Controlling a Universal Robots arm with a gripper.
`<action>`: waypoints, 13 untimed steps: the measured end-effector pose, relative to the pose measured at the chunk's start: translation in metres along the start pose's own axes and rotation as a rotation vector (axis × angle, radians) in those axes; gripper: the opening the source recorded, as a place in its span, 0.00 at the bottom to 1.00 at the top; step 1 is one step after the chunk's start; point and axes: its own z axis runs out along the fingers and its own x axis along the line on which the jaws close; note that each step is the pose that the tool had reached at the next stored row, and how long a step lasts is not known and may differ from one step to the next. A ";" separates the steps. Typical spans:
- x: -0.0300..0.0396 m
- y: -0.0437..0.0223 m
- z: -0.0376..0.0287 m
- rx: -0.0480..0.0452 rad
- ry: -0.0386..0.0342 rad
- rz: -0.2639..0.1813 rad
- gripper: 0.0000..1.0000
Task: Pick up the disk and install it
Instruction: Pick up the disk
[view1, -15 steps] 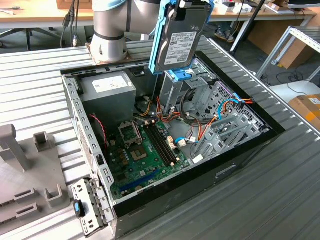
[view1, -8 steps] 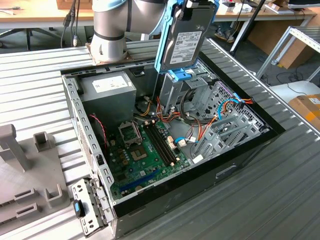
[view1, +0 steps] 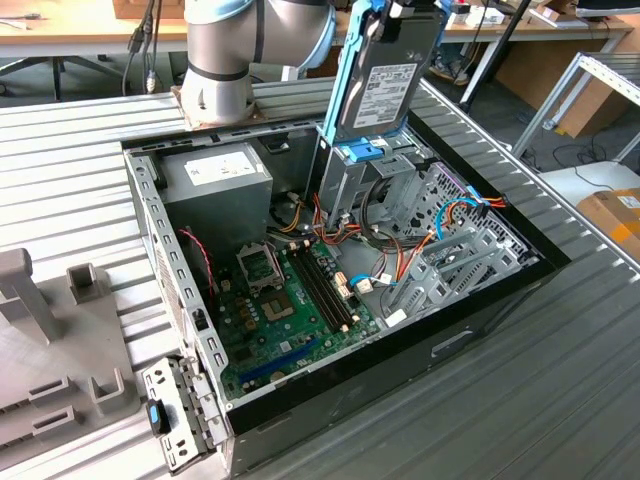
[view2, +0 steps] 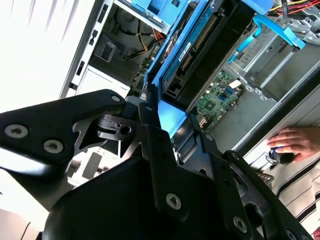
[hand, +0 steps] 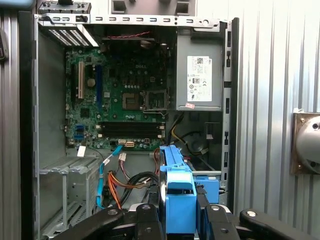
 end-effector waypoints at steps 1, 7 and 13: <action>0.0000 -0.0010 0.0000 -0.0001 0.0001 0.000 0.36; 0.0001 -0.0016 0.0000 0.0000 0.0000 0.000 0.36; 0.0063 -0.0055 0.0000 0.0000 0.0005 0.000 0.36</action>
